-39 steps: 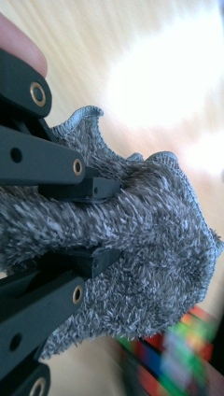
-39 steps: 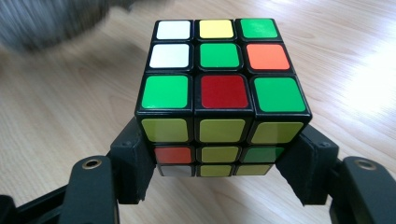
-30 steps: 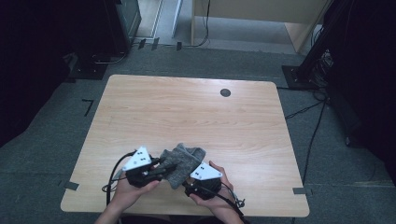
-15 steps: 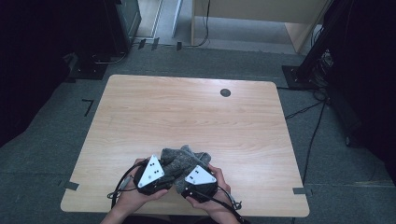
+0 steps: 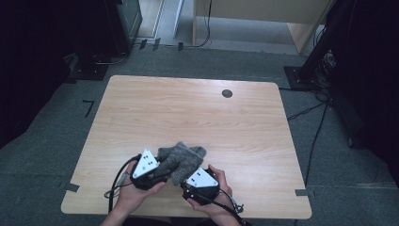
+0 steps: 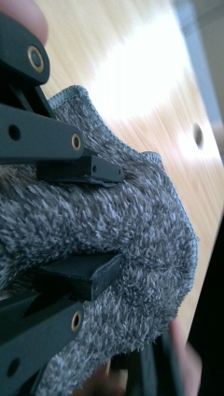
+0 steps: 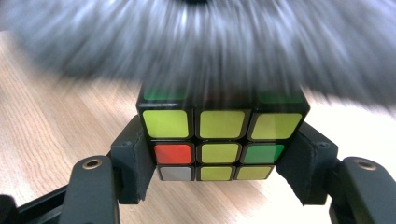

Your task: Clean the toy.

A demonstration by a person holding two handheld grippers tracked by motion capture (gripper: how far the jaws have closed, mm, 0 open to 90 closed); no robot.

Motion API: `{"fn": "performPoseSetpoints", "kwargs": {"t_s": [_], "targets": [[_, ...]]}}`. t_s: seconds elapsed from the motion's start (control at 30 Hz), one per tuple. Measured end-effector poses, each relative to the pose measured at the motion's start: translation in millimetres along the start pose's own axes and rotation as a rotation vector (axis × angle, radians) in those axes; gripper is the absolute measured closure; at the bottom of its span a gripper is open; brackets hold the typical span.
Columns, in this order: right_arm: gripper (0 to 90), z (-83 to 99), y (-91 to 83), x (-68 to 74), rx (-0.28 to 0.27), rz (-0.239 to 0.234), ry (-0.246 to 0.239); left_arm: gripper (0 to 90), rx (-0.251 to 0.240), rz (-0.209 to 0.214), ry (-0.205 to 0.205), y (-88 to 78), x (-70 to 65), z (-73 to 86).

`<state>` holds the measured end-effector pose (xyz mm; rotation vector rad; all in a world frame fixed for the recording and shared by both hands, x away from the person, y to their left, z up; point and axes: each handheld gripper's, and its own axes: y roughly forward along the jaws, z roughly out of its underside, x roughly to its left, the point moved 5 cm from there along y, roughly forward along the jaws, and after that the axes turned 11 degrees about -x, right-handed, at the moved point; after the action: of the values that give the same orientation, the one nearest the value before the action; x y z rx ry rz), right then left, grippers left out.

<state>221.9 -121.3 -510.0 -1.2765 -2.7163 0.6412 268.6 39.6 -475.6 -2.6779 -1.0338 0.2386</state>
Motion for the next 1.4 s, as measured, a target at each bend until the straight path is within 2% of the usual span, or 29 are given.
{"fn": "performPoseSetpoints", "kwargs": {"t_s": [0.03,0.07,0.13,0.17,0.2,0.23,0.27,0.33,0.4,0.43,0.5,0.57,0.63,0.7,0.77,0.83,0.87,0.93,0.97,1.0,1.07,1.1,1.13,1.2,1.27,1.3,1.33,1.37,1.4], "targets": [[35.1,-0.2,-0.5,-1.3,-0.005,0.002,0.0,61.6,-0.006,0.005,-0.013,-1.8,2.5,0.6],[35.1,-0.6,-1.0,-1.5,-0.008,-0.002,0.014,62.2,-0.024,0.028,-0.008,-3.7,-0.1,-0.4],[35.2,-1.8,-0.2,-1.6,-0.015,-0.006,0.026,62.1,-0.07,0.105,0.039,-5.9,-17.0,-5.7],[35.1,-2.0,0.9,-1.4,-0.017,-0.002,0.029,60.7,-0.072,0.134,0.087,-4.9,-27.1,-7.4],[35.1,-2.2,1.1,-1.1,-0.015,-0.005,0.034,58.6,-0.062,0.11,0.154,-2.7,-33.2,-7.8],[35.1,-2.5,1.1,-0.9,-0.015,-0.004,0.031,57.2,-0.052,0.077,0.178,-0.7,-34.1,-7.7],[35.1,-2.6,1.0,-0.7,-0.011,0.0,0.022,56.3,-0.048,0.073,0.142,0.5,-30.6,-7.1],[35.1,-2.5,-1.2,-1.3,-0.009,0.004,0.018,56.4,-0.035,0.061,0.025,1.2,-15.2,-3.4],[35.1,-1.9,-2.5,-1.7,-0.007,0.002,0.016,57.8,-0.024,0.022,-0.035,-0.1,-2.6,0.6],[35.1,-1.8,-2.3,-1.6,-0.009,0.0,0.017,57.9,-0.021,0.02,-0.055,-0.6,-0.6,1.1],[35.1,-2.3,-0.9,0.5,-0.014,-0.004,0.031,58.5,-0.045,0.043,-0.054,-1.6,-6.3,-2.2],[35.1,-3.3,0.3,2.2,-0.017,-0.012,0.03,56.7,-0.049,0.078,-0.02,-0.7,-16.5,-5.6],[35.1,-3.9,0.6,3.3,-0.019,-0.015,0.025,55.6,-0.046,0.069,0.005,0.0,-17.4,-5.9],[35.1,-4.0,-0.3,3.0,-0.02,-0.018,0.018,55.1,-0.033,0.05,-0.044,-0.2,-5.1,-2.7],[35.1,-4.3,-1.9,1.7,-0.023,-0.016,0.017,57.9,-0.019,-0.01,-0.089,-2.5,9.7,2.2],[35.1,-5.2,-3.2,0.5,-0.028,-0.018,0.041,59.3,-0.041,0.002,-0.129,-4.7,11.3,1.4],[35.1,-5.9,-2.8,-0.3,-0.035,-0.024,0.051,59.7,-0.062,0.018,-0.12,-5.2,6.1,-1.6],[35.1,-6.1,-1.4,-0.7,-0.034,-0.026,0.056,59.3,-0.073,0.073,-0.066,-4.0,-9.2,-7.0],[35.1,-5.7,-0.5,-0.5,-0.032,-0.025,0.052,58.8,-0.063,0.086,-0.036,-2.3,-15.9,-8.0],[35.1,-5.3,-0.4,-0.1,-0.029,-0.026,0.05,58.8,-0.051,0.076,-0.007,-0.6,-19.3,-7.6],[35.1,-4.8,-1.3,0.5,-0.019,-0.017,0.038,58.8,-0.041,0.061,0.001,0.6,-18.8,-6.5],[35.1,-4.6,-2.2,0.4,-0.015,-0.012,0.031,59.1,-0.025,0.035,-0.044,1.1,-9.5,-3.6],[35.1,-4.7,-2.9,0.5,-0.019,-0.013,0.033,59.6,-0.021,0.01,-0.063,0.0,-4.5,-2.6],[35.1,-5.3,-3.5,-0.1,-0.028,-0.017,0.039,60.8,-0.039,0.011,-0.083,-1.4,-5.2,-4.4],[35.1,-6.3,-2.3,0.2,-0.033,-0.019,0.046,59.9,-0.065,0.065,-0.032,-1.2,-21.3,-8.9],[35.1,-6.6,-1.8,0.9,-0.032,-0.021,0.045,58.6,-0.063,0.074,0.016,0.0,-29.7,-10.0],[35.1,-6.8,-1.3,2.1,-0.03,-0.022,0.044,57.4,-0.058,0.051,0.059,1.3,-33.9,-10.4],[35.1,-6.4,-1.2,2.7,-0.025,-0.019,0.037,57.2,-0.053,0.044,0.062,2.2,-33.4,-10.2],[35.1,-5.8,-1.6,2.1,-0.022,-0.013,0.031,56.8,-0.045,0.045,0.028,2.9,-29.1,-9.2]]}}
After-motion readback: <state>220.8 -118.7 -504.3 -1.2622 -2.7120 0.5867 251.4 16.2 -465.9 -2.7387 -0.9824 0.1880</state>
